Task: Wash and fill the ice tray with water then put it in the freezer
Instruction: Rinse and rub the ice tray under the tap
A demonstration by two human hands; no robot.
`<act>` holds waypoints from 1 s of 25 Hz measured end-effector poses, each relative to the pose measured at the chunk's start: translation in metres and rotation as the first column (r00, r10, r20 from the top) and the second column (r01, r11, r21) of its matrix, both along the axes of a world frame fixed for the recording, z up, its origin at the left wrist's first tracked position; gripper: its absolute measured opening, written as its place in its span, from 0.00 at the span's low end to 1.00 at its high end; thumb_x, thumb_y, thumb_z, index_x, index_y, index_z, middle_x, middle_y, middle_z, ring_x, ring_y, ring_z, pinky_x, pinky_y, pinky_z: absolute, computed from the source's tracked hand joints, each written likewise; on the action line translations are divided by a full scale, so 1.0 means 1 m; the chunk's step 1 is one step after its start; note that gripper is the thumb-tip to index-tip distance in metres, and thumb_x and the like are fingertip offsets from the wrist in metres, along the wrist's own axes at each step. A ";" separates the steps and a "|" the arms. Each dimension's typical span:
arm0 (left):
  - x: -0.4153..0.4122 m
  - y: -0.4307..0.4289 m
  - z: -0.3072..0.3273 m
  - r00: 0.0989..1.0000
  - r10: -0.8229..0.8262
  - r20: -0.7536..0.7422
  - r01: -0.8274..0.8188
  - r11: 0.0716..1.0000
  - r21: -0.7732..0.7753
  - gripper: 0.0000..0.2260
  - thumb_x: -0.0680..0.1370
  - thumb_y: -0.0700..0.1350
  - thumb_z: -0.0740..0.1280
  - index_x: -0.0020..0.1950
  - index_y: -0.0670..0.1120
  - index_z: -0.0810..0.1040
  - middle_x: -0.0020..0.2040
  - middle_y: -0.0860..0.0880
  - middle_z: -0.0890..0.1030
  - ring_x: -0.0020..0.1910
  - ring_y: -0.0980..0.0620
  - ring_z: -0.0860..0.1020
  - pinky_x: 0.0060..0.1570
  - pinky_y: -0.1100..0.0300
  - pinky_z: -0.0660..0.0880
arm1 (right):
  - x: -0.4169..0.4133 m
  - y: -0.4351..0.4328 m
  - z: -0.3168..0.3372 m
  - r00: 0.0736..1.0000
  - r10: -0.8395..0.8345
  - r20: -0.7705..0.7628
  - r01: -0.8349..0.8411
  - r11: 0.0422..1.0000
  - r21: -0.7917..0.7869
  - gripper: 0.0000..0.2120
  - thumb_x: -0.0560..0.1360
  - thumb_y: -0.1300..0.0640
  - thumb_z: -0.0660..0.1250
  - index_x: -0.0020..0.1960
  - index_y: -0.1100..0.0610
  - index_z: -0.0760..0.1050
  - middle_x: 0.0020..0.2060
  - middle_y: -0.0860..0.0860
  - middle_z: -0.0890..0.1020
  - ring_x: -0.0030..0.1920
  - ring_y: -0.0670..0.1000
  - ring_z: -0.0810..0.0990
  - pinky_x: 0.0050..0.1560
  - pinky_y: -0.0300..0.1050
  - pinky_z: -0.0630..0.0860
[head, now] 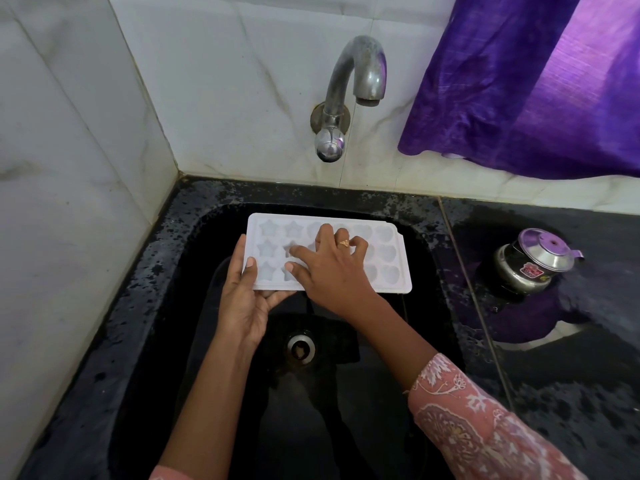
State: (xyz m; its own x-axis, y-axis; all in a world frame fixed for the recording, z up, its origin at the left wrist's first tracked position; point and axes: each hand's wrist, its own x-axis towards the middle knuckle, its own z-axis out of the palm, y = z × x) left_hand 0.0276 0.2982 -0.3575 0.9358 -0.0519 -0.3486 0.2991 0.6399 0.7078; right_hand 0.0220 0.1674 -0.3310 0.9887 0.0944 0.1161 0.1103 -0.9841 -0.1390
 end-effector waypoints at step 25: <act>0.001 -0.003 -0.003 1.000 -0.007 0.000 0.007 1.000 0.001 0.19 0.82 0.42 0.55 0.72 0.52 0.66 0.57 0.51 0.78 0.51 0.49 0.80 0.36 0.51 0.81 | 0.006 -0.002 -0.005 0.997 -0.033 0.063 0.035 0.999 -0.038 0.14 0.77 0.43 0.59 0.55 0.48 0.78 0.53 0.56 0.72 0.55 0.59 0.70 0.58 0.59 0.60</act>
State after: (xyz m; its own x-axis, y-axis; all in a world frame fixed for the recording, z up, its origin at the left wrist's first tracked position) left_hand 0.0281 0.2953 -0.3600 0.9355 -0.0586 -0.3484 0.3037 0.6372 0.7083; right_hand 0.0277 0.1650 -0.3356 0.9823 0.0667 0.1750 0.0842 -0.9920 -0.0946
